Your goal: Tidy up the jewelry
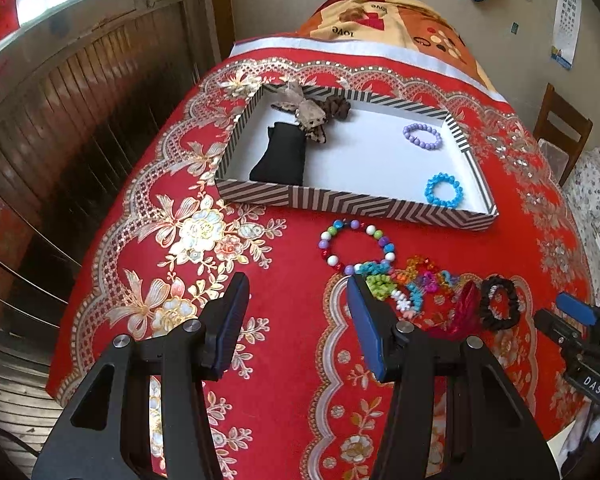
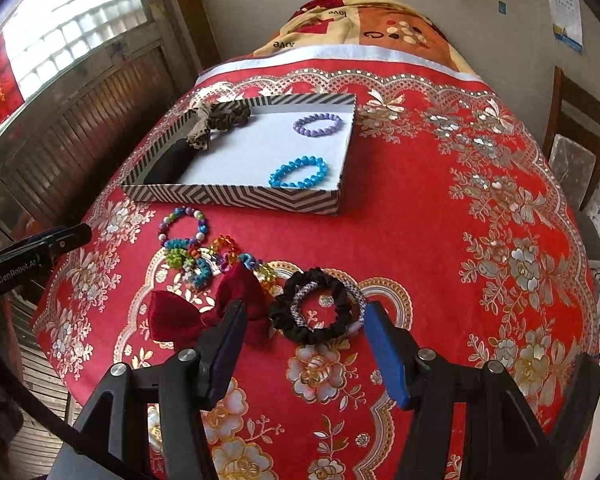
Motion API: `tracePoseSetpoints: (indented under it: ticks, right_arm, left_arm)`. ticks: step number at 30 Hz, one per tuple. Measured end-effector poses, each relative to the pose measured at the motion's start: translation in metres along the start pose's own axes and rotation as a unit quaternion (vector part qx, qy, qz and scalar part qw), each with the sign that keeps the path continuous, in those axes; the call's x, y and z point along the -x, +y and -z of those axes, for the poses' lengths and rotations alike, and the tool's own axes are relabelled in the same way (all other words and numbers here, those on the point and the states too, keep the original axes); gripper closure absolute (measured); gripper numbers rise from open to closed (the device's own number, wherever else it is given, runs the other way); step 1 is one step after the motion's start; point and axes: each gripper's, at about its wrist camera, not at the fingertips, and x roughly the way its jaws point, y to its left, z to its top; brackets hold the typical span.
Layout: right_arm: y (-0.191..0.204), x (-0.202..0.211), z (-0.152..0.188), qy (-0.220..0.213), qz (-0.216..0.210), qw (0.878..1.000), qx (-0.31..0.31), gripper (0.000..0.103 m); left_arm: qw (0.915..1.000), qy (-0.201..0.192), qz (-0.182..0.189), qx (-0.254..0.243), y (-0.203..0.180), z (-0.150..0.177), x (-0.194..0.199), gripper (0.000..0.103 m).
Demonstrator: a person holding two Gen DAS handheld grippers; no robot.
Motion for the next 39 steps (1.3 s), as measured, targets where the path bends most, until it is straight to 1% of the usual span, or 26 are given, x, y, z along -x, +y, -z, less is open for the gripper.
tracePoseSetpoints:
  ticks: [5,12,13,14,16,19,22,26,28,31,32,33,34,35,36,37,39]
  right_arm:
    - [-0.018,-0.007,0.005,0.003,0.007,1.000,-0.022,0.045]
    - [-0.038,-0.025,0.008,0.014,0.009,0.999,-0.040,0.045]
    - [-0.038,-0.028,0.007,0.015,0.010,0.999,-0.038,0.047]
    - [-0.038,-0.032,0.005,0.016,0.009,0.999,-0.036,0.051]
    - [-0.037,-0.038,0.003,0.020,0.003,0.999,-0.033,0.053]
    - [-0.031,-0.048,-0.001,0.026,0.001,1.000,-0.017,0.060]
    - [-0.026,-0.057,-0.005,0.031,-0.001,1.000,-0.003,0.065]
    - [-0.024,-0.067,-0.006,0.038,-0.008,0.999,0.006,0.084]
    - [-0.023,-0.067,-0.006,0.036,-0.010,0.999,0.010,0.091]
    - [-0.024,-0.064,-0.007,0.025,-0.016,1.000,0.008,0.094]
    - [-0.025,-0.063,-0.008,0.024,-0.018,1.000,0.005,0.094]
    - [-0.026,-0.061,-0.009,0.022,-0.022,1.000,0.000,0.094]
    - [-0.029,-0.058,-0.009,0.019,-0.029,0.999,-0.008,0.094]
    - [-0.030,-0.055,-0.010,0.016,-0.035,0.999,-0.015,0.095]
    - [-0.031,-0.052,-0.011,0.014,-0.041,0.999,-0.018,0.095]
    - [-0.033,-0.048,-0.011,0.011,-0.046,0.999,-0.022,0.095]
    - [-0.034,-0.042,-0.013,0.007,-0.054,0.998,-0.029,0.095]
  left_arm:
    - [0.9990,0.032,0.025,0.018,0.011,-0.002,-0.018,0.053]
    - [0.9972,0.055,0.042,0.027,0.012,-0.016,-0.042,0.053]
    - [0.9968,0.060,0.046,0.028,0.012,-0.018,-0.047,0.053]
    - [0.9965,0.063,0.047,0.029,0.011,-0.020,-0.050,0.053]
    - [0.9957,0.070,0.051,0.033,0.010,-0.025,-0.059,0.053]
    - [0.9943,0.081,0.060,0.034,0.007,-0.031,-0.071,0.053]
    - [0.9937,0.088,0.063,0.026,0.000,-0.037,-0.085,0.053]
    - [0.9930,0.099,0.063,0.017,-0.005,-0.042,-0.101,0.053]
    - [0.9932,0.101,0.057,0.013,-0.007,-0.045,-0.108,0.053]
    - [0.9928,0.103,0.061,0.003,-0.011,-0.047,-0.116,0.053]
    - [0.9925,0.106,0.061,-0.003,-0.013,-0.046,-0.118,0.054]
    - [0.9919,0.110,0.063,-0.009,-0.015,-0.046,-0.121,0.057]
    - [0.9918,0.111,0.064,-0.011,-0.016,-0.046,-0.123,0.065]
    - [0.9924,0.105,0.063,-0.012,-0.016,-0.046,-0.121,0.079]
    - [0.9914,0.110,0.069,-0.011,-0.017,-0.047,-0.122,0.086]
    - [0.9901,0.119,0.074,-0.007,-0.016,-0.048,-0.123,0.090]
    - [0.9893,0.122,0.080,-0.001,-0.014,-0.050,-0.122,0.093]
